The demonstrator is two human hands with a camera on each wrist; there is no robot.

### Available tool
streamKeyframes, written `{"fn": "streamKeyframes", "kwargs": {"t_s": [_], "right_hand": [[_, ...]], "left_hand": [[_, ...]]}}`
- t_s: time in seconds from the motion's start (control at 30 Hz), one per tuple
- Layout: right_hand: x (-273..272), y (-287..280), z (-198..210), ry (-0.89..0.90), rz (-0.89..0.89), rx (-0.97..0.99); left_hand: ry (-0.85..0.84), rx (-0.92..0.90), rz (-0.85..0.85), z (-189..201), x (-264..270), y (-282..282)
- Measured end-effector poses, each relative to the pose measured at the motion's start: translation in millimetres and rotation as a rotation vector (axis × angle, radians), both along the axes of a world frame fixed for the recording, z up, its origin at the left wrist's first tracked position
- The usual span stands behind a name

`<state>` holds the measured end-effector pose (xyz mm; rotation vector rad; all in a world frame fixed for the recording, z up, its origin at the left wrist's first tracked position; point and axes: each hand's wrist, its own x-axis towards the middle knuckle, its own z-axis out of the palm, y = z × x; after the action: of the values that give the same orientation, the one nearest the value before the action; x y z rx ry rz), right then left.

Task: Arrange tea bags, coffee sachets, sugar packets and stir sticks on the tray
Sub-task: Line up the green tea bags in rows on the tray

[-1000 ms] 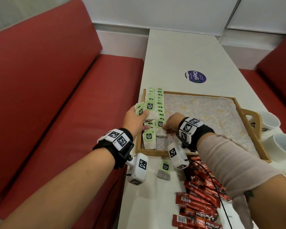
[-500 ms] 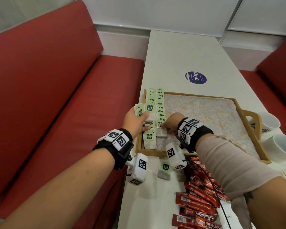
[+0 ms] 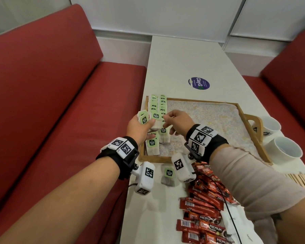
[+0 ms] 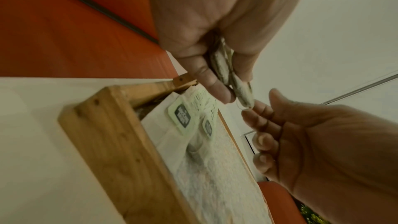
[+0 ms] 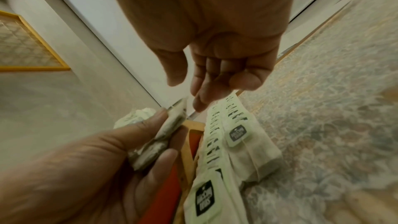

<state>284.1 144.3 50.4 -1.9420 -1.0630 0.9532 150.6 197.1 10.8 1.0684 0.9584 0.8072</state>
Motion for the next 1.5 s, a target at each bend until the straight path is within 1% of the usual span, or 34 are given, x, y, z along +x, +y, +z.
{"fn": "streamKeyframes", "kwargs": {"t_s": [0.07,0.27,0.47,0.53,0.63,0.8,0.9,1.1,1.23,1.4,1.5], "right_hand": [[0.0,-4.1,-1.5,0.011,-0.007,0.003],[-6.5,-19.0,-2.9,-0.048,0.112,-0.025],[-6.8,-22.0,2.6,-0.089,0.065,0.026],[-6.3,-23.6,3.9,-0.087,0.048,0.059],[-6.5,-26.5,3.1,-0.091,0.037,0.097],[-7.7,-34.0,0.3,-0.129,-0.007,0.167],[-10.8,-39.0,-0.2,-0.137,0.004,0.19],[-18.3,-44.0,-3.0,-0.147,0.048,0.206],[-18.3,-46.0,0.6,-0.2,0.061,0.161],[-6.8,-40.2,4.8,-0.29,-0.061,0.098],[-2.1,-35.5,9.6,-0.233,-0.057,0.075]], "left_hand": [[-0.012,-0.017,0.012,1.6,-0.7,-3.3],[0.003,-0.004,-0.004,7.3,-5.5,-12.1],[0.027,0.0,-0.112,14.1,-12.2,-21.5],[0.011,-0.01,-0.135,16.1,-14.2,-24.9],[-0.042,-0.026,-0.119,16.8,-14.0,-28.2],[-0.133,-0.081,-0.038,16.1,-9.6,-30.9],[-0.165,-0.086,-0.016,16.8,-6.9,-32.8],[-0.13,-0.033,-0.01,15.7,-3.1,-36.4],[-0.133,-0.018,-0.027,14.6,-1.0,-38.5],[-0.085,-0.007,-0.069,13.6,-2.0,-35.7],[-0.04,0.015,-0.138,13.1,-3.5,-34.7]]}}
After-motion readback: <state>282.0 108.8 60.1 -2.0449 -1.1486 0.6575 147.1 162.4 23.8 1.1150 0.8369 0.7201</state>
